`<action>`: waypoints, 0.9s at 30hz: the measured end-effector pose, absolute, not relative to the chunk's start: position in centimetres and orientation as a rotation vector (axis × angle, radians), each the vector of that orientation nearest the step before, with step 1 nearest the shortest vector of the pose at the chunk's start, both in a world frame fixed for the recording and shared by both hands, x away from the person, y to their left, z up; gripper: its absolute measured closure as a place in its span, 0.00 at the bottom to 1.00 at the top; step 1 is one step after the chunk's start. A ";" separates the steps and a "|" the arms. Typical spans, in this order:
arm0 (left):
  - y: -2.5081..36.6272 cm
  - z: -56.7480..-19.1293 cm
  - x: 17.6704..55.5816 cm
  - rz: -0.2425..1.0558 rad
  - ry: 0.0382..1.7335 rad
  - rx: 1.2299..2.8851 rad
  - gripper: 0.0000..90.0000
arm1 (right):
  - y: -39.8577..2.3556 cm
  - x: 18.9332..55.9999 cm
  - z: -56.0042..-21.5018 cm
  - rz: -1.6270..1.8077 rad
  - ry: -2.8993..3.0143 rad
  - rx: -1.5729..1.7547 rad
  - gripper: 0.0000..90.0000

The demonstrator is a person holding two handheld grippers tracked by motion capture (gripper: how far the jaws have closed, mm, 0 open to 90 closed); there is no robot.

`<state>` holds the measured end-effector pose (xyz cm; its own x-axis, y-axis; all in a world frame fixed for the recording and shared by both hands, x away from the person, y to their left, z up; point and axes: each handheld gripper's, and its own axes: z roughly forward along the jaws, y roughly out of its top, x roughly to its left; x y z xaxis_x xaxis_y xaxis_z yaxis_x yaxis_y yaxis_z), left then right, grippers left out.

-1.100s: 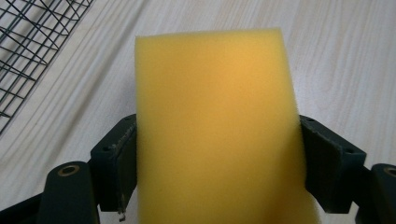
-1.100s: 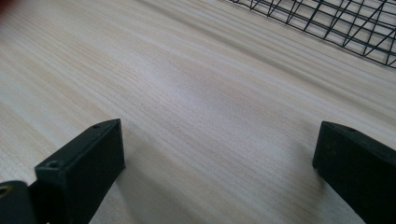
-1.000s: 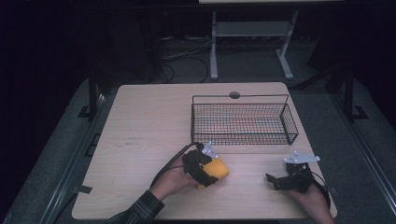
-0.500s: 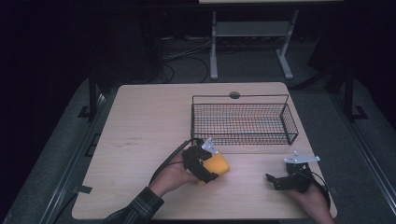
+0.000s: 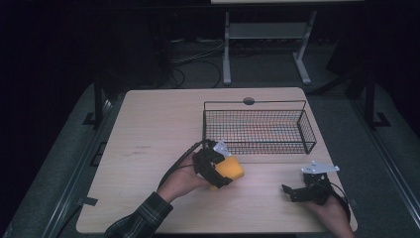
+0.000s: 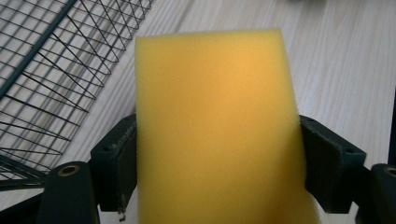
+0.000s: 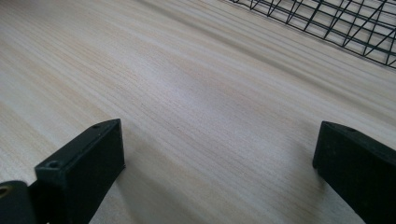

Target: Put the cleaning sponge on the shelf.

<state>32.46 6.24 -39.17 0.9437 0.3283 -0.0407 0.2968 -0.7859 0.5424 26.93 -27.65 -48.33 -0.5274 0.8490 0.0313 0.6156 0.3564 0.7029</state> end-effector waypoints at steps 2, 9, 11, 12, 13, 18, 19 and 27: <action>6.2 -38.9 32.6 0.080 0.443 2.527 0.25 | -27.7 26.9 -48.3 0.962 2.287 1.287 0.01; 6.0 -37.7 33.2 0.101 0.440 2.517 0.25 | -27.7 26.9 -48.3 0.962 2.287 1.286 0.02; 5.9 -37.4 33.4 0.105 0.434 2.522 0.25 | -27.7 26.9 -48.3 0.962 2.284 1.286 0.01; 5.9 -37.3 33.5 0.106 0.434 2.522 0.25 | -27.7 26.9 -48.3 0.961 2.285 1.283 0.01; 5.9 -37.3 33.5 0.106 0.434 2.522 0.25 | -27.7 26.9 -48.3 0.960 2.286 1.283 0.01; 5.8 -36.8 33.9 0.106 0.431 2.522 0.25 | -27.7 26.9 -48.3 0.961 2.285 1.286 0.01; 5.8 -36.7 34.0 0.109 0.436 2.517 0.25 | -27.7 26.9 -48.3 0.961 2.285 1.287 0.01; 6.1 -35.9 34.8 0.121 0.449 2.506 0.25 | -27.7 26.9 -48.3 0.961 2.286 1.287 0.02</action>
<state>34.81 6.09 -35.88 0.9392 0.3432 -0.0129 0.2901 -0.7727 0.5646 26.93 -27.66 -48.33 -0.5287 0.8483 0.0288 0.6139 0.3587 0.7032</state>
